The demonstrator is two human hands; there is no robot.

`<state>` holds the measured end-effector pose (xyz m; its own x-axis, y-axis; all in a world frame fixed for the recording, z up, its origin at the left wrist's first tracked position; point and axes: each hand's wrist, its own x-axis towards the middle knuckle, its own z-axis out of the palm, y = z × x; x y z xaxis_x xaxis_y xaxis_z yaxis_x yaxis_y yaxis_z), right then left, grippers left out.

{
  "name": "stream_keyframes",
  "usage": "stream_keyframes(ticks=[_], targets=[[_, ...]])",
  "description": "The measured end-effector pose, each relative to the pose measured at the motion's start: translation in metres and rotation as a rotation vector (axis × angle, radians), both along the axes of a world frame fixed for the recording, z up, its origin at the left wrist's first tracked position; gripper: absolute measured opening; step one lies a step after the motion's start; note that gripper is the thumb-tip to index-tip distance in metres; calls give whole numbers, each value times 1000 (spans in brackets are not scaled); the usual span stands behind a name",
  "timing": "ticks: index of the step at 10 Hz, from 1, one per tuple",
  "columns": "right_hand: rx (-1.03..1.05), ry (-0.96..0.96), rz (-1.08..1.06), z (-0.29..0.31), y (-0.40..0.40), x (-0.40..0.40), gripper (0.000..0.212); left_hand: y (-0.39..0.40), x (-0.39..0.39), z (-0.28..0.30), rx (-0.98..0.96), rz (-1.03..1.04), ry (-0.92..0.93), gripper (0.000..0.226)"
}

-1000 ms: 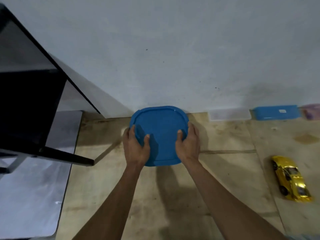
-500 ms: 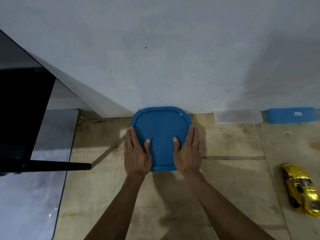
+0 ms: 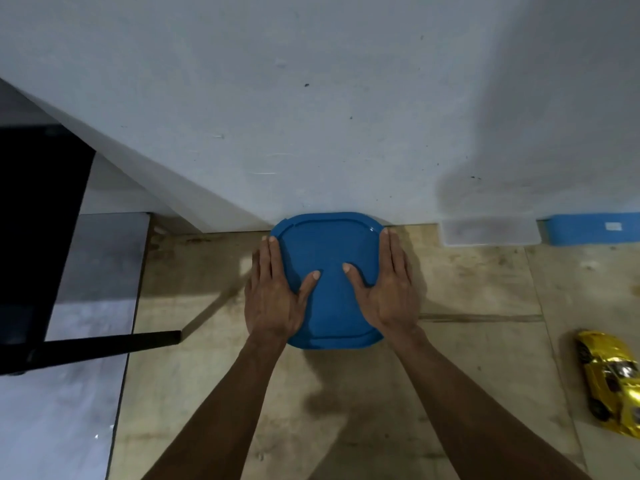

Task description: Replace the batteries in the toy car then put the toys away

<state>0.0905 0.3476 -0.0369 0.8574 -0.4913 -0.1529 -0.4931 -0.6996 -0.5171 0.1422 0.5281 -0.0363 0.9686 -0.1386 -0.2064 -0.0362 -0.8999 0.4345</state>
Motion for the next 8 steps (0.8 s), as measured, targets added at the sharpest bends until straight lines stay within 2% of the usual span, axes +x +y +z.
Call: stream_keyframes(ticks=[4, 8], targets=[[78, 100, 82, 22, -5, 1, 95, -10, 7, 26, 183, 30, 93, 105], [214, 9, 76, 52, -22, -20, 86, -39, -33, 49, 107, 120, -21, 87]])
